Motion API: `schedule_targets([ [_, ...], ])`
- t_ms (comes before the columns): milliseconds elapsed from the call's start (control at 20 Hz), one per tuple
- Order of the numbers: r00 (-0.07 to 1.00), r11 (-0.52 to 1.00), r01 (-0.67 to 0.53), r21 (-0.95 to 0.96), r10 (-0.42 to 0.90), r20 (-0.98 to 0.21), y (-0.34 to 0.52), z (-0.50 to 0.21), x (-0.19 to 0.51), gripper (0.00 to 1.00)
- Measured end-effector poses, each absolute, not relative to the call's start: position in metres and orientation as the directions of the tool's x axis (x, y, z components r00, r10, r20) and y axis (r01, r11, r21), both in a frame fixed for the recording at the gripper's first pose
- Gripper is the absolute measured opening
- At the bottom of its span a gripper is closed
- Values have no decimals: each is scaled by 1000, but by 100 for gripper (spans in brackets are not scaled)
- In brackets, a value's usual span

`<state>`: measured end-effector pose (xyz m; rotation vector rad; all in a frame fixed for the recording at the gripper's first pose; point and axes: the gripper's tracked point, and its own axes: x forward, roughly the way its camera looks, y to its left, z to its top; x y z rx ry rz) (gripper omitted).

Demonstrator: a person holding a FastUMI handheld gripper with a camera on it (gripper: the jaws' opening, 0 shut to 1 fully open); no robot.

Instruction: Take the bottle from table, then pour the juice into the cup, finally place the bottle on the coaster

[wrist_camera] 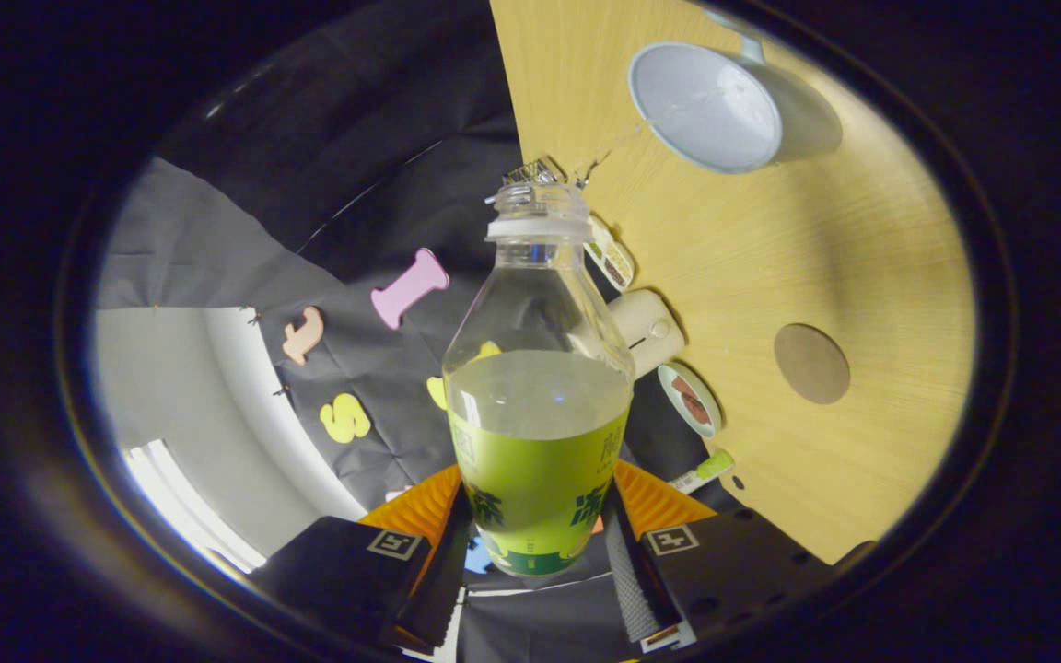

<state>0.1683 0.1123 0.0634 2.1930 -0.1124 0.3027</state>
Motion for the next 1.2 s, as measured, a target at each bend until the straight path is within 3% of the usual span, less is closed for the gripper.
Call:
schedule_targets([
  [850,969,-633,-173,754,27,246,105,62,166,73],
  [1200,972,-515,-168,840,57,229,113,68,170,73],
])
